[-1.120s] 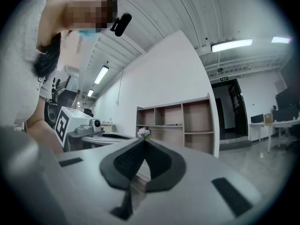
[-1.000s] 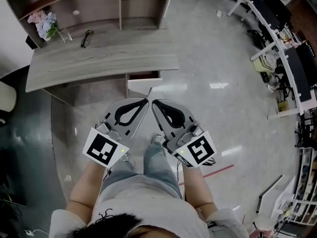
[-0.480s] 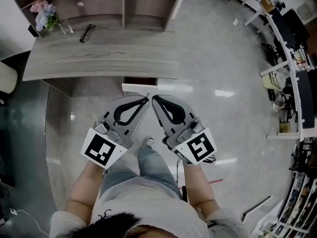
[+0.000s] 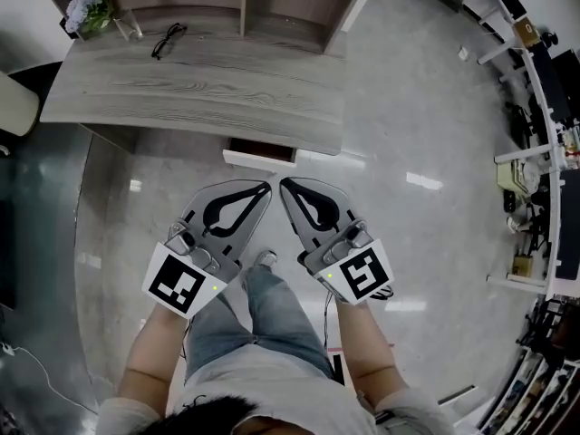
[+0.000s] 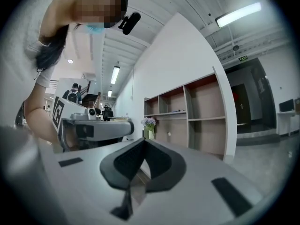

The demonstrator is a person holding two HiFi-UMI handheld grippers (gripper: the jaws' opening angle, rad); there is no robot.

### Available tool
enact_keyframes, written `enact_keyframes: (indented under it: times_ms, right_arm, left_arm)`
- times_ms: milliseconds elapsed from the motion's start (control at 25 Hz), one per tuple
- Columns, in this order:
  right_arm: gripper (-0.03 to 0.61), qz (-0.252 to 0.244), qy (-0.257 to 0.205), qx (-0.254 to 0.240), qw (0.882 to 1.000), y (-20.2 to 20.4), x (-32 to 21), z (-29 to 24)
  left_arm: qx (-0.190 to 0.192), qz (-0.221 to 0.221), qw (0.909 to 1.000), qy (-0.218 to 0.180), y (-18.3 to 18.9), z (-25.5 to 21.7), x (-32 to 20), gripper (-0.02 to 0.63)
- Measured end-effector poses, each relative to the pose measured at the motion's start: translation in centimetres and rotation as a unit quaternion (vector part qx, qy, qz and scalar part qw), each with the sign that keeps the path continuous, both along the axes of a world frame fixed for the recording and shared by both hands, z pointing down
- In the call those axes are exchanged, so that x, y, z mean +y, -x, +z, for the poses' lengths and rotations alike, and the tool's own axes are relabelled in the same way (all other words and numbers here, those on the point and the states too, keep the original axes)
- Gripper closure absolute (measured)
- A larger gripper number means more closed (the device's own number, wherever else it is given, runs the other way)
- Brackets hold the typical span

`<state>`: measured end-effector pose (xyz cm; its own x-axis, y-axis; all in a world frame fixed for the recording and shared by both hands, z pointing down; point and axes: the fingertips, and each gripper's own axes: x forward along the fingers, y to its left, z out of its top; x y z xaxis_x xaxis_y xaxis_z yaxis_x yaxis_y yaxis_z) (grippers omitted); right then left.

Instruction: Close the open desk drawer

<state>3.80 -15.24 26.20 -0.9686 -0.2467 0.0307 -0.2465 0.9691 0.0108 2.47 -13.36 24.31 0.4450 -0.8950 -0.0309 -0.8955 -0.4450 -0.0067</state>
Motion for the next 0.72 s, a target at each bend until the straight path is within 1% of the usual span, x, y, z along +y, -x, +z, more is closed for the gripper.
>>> enact_keyframes:
  times_ms: [240,480,720]
  right_arm:
    - [0.571,-0.008,0.011,0.005,1.000,0.8,-1.8,4.7]
    - [0.571,0.002,0.020,0.009,1.000,1.5,-3.2,9.7]
    - [0.571,0.009,0.024,0.017,1.000,2.3,-4.1,15.2]
  left_arm:
    - [-0.003,-0.003,1.0000,0.004,0.1,3.0,-0.9,0.603]
    - [-0.006,0.000,0.9999,0.016,0.6,6.8,-1.5,0.603]
    - [-0.003,0.012,0.9998,0.015,0.8,10.7,-2.1,0.603]
